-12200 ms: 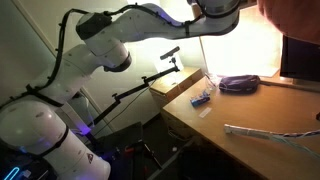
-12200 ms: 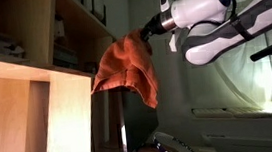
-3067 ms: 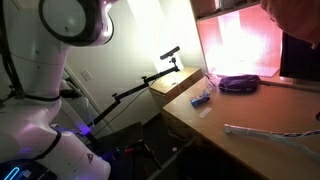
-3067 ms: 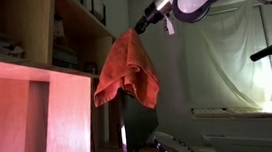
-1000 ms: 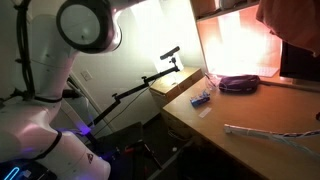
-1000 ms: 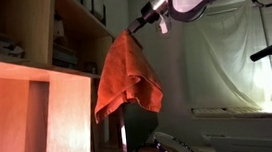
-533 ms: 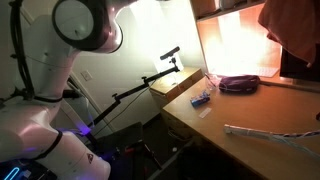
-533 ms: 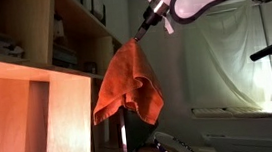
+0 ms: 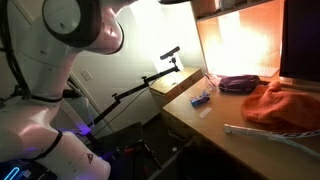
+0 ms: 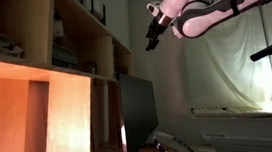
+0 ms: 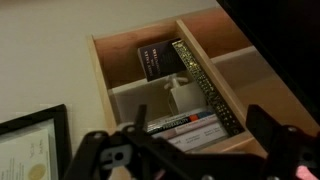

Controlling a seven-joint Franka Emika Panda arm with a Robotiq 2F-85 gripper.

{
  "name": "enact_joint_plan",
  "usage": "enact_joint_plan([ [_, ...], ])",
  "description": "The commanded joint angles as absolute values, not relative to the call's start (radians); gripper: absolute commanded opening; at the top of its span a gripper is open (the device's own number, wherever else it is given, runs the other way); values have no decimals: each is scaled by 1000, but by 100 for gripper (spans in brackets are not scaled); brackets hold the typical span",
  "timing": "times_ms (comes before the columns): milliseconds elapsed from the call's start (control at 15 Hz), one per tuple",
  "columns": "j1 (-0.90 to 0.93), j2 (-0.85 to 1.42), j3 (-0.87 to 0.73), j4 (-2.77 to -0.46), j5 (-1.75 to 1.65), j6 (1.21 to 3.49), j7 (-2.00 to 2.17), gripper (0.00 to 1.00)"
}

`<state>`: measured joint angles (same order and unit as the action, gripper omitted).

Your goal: Pick up the towel and wipe the screen of the computer monitor

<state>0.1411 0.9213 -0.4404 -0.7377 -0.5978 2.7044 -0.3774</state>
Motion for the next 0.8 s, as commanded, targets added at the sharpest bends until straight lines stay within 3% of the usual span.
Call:
enact_joint_plan([
  [0,168,888,-470,-797,-664,2708,-432,100],
  [200,162,877,-412,-836,-645,2759,-475,100],
  [733,76,873,-32,-1044,-561,2962,-680,100],
])
